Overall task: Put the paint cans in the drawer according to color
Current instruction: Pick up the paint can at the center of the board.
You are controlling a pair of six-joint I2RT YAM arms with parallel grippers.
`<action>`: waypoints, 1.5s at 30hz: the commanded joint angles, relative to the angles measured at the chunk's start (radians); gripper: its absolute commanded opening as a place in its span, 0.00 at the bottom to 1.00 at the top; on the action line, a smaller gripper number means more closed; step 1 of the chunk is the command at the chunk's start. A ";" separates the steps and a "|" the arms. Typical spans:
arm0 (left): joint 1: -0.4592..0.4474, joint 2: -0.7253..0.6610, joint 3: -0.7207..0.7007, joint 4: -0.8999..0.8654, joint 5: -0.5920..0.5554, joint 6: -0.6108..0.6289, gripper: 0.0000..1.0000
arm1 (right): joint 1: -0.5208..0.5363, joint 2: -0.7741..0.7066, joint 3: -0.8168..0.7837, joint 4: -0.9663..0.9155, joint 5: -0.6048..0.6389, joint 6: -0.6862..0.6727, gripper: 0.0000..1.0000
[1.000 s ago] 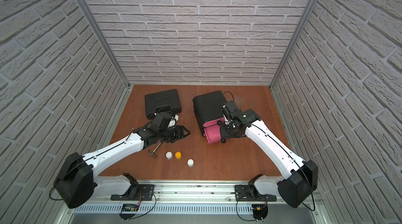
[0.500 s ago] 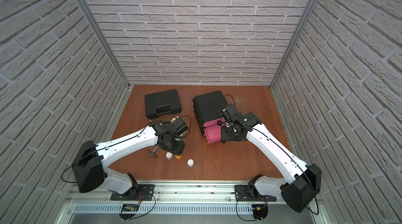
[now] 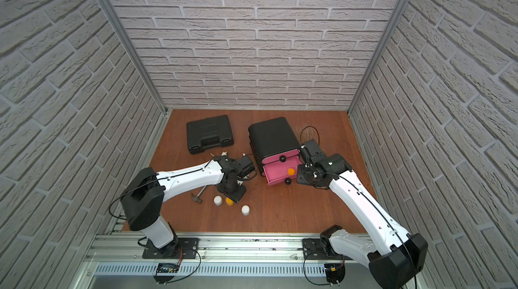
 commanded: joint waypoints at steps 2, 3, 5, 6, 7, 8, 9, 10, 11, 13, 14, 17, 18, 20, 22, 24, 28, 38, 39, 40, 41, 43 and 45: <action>0.033 -0.008 -0.025 0.044 0.055 0.011 0.60 | -0.057 -0.047 -0.026 0.002 -0.033 0.006 0.47; 0.039 -0.012 -0.040 0.054 0.066 0.007 0.60 | -0.064 -0.049 -0.029 0.002 -0.036 0.005 0.47; 0.049 -0.017 -0.062 0.069 0.081 0.001 0.60 | -0.073 -0.052 -0.029 0.004 -0.043 0.004 0.47; 0.055 -0.018 -0.072 0.073 0.082 -0.001 0.60 | -0.077 -0.050 -0.028 0.006 -0.048 0.003 0.47; 0.059 -0.018 -0.079 0.075 0.083 -0.002 0.60 | -0.078 -0.050 -0.028 0.007 -0.050 0.004 0.47; 0.062 -0.018 -0.085 0.076 0.082 -0.002 0.60 | -0.080 -0.048 -0.028 0.008 -0.054 0.004 0.47; 0.064 -0.018 -0.089 0.075 0.080 -0.001 0.60 | -0.081 -0.046 -0.028 0.010 -0.055 0.005 0.47; 0.064 -0.018 -0.093 0.073 0.078 0.000 0.60 | -0.081 -0.045 -0.027 0.009 -0.058 0.003 0.47; 0.065 -0.018 -0.096 0.071 0.074 0.000 0.60 | -0.081 -0.044 -0.028 0.010 -0.058 0.002 0.47; 0.065 -0.023 -0.105 0.069 0.068 -0.002 0.60 | -0.082 -0.043 -0.028 0.011 -0.062 0.003 0.47; 0.064 -0.024 -0.108 0.068 0.064 -0.002 0.60 | -0.082 -0.043 -0.028 0.011 -0.062 0.003 0.47; 0.051 -0.023 -0.107 0.064 0.057 0.001 0.58 | -0.082 -0.039 -0.026 0.013 -0.064 0.004 0.47; 0.046 -0.020 -0.108 0.065 0.057 0.001 0.58 | -0.082 -0.038 -0.026 0.013 -0.064 0.004 0.47; 0.035 -0.010 -0.105 0.071 0.061 0.001 0.58 | -0.081 -0.036 -0.026 0.013 -0.064 0.004 0.47; 0.026 0.002 -0.103 0.080 0.068 -0.002 0.57 | -0.081 -0.039 -0.026 0.015 -0.067 0.006 0.47; 0.022 0.012 -0.101 0.086 0.067 -0.005 0.55 | -0.081 -0.039 -0.025 0.012 -0.067 0.005 0.47; 0.020 0.014 -0.100 0.089 0.063 -0.009 0.52 | -0.083 -0.047 -0.025 0.006 -0.062 0.005 0.47; 0.009 -0.008 -0.129 0.068 0.038 -0.019 0.50 | -0.084 -0.048 -0.040 0.011 -0.069 0.002 0.46; 0.008 -0.014 -0.134 0.066 0.039 -0.023 0.47 | -0.085 -0.049 -0.040 0.014 -0.069 0.000 0.46; 0.007 -0.017 -0.138 0.067 0.040 -0.025 0.47 | -0.084 -0.049 -0.040 0.015 -0.071 0.002 0.46; 0.005 -0.021 -0.141 0.069 0.040 -0.029 0.46 | -0.084 -0.050 -0.043 0.016 -0.070 0.002 0.46; 0.004 -0.023 -0.143 0.076 0.044 -0.034 0.46 | -0.084 -0.050 -0.046 0.021 -0.074 0.002 0.46; 0.005 -0.022 -0.136 0.081 0.046 -0.037 0.46 | -0.087 -0.050 -0.048 0.025 -0.079 0.004 0.46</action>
